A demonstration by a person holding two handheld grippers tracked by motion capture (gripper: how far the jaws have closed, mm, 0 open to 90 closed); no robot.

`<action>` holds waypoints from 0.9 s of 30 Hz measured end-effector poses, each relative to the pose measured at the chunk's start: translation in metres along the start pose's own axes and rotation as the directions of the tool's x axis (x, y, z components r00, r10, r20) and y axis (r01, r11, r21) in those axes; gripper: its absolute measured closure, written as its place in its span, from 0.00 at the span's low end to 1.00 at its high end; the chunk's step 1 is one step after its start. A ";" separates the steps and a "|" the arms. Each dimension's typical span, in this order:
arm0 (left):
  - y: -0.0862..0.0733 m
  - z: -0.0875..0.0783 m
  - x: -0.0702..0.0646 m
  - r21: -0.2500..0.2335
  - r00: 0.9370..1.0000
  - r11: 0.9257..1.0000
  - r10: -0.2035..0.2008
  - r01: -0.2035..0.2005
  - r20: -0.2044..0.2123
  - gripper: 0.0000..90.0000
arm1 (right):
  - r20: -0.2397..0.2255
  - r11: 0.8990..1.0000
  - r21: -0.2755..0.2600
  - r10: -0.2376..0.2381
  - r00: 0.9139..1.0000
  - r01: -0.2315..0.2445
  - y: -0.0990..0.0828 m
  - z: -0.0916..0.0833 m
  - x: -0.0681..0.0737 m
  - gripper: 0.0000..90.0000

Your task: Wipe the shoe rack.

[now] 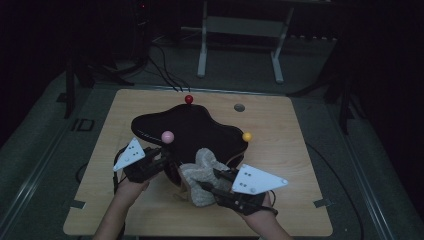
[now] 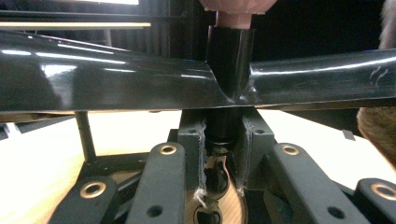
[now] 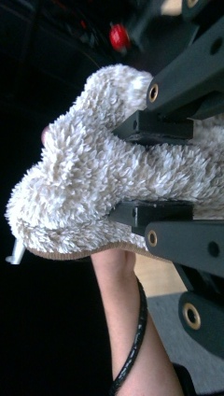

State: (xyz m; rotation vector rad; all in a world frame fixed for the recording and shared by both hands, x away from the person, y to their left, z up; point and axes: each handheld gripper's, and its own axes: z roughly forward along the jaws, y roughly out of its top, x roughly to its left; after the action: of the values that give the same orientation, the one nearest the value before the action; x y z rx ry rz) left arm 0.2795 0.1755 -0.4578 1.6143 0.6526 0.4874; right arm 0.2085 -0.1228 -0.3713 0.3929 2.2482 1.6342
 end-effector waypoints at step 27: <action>-0.001 0.002 0.000 -0.004 1.000 1.000 -0.004 0.004 0.018 0.83 | 0.096 1.000 0.023 -0.015 0.995 0.013 -0.011 -0.002 -0.010 0.72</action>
State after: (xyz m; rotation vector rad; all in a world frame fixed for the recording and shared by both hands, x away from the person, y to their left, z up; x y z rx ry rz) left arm 0.2810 0.1741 -0.4590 1.6116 0.6407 0.4704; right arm 0.2168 -0.1317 -0.3799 0.4512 2.1945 1.5510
